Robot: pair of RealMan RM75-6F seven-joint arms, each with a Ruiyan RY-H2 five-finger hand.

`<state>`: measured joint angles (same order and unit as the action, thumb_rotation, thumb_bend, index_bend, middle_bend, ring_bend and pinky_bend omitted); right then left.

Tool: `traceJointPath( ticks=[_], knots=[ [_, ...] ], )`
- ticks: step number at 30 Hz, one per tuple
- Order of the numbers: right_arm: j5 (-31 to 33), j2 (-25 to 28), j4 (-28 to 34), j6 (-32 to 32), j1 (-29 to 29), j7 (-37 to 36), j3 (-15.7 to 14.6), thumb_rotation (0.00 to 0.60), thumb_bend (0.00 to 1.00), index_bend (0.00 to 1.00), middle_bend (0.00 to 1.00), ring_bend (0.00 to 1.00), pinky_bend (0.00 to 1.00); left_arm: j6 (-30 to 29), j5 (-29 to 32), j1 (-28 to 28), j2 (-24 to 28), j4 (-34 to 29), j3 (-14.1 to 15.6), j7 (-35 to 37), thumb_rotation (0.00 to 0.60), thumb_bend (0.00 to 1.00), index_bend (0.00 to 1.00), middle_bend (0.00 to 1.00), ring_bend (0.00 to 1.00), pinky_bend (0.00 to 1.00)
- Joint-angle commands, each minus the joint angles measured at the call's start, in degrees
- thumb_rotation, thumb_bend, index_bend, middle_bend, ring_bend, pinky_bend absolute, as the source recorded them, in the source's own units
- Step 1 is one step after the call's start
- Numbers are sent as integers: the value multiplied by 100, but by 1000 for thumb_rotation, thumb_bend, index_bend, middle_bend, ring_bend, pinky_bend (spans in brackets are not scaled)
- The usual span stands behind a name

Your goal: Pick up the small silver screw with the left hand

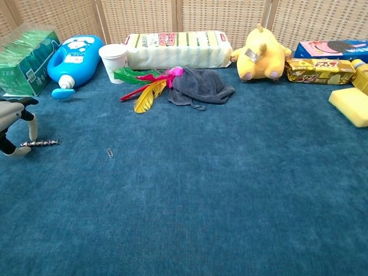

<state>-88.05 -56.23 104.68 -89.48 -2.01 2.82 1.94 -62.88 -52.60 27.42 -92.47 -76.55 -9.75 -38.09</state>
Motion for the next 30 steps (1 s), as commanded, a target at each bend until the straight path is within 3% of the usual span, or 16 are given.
traceJointPath(
  ticks=[1,6,30],
  knots=[
    [-10,-2,2,7,3,3,-7,600,0,0,0,0,0,67,214,63,92,-139,-63,-130,600,543,481,0,0,0],
    [-5,2,9,18,5,6,-12,600,0,0,0,0,0,113,393,121,131,-202,-125,-123,600,595,508,0,0,0],
    [-14,11,31,46,16,-27,-28,600,0,0,0,0,0,22,782,377,42,-69,20,-573,600,595,517,0,0,0]
  ],
)
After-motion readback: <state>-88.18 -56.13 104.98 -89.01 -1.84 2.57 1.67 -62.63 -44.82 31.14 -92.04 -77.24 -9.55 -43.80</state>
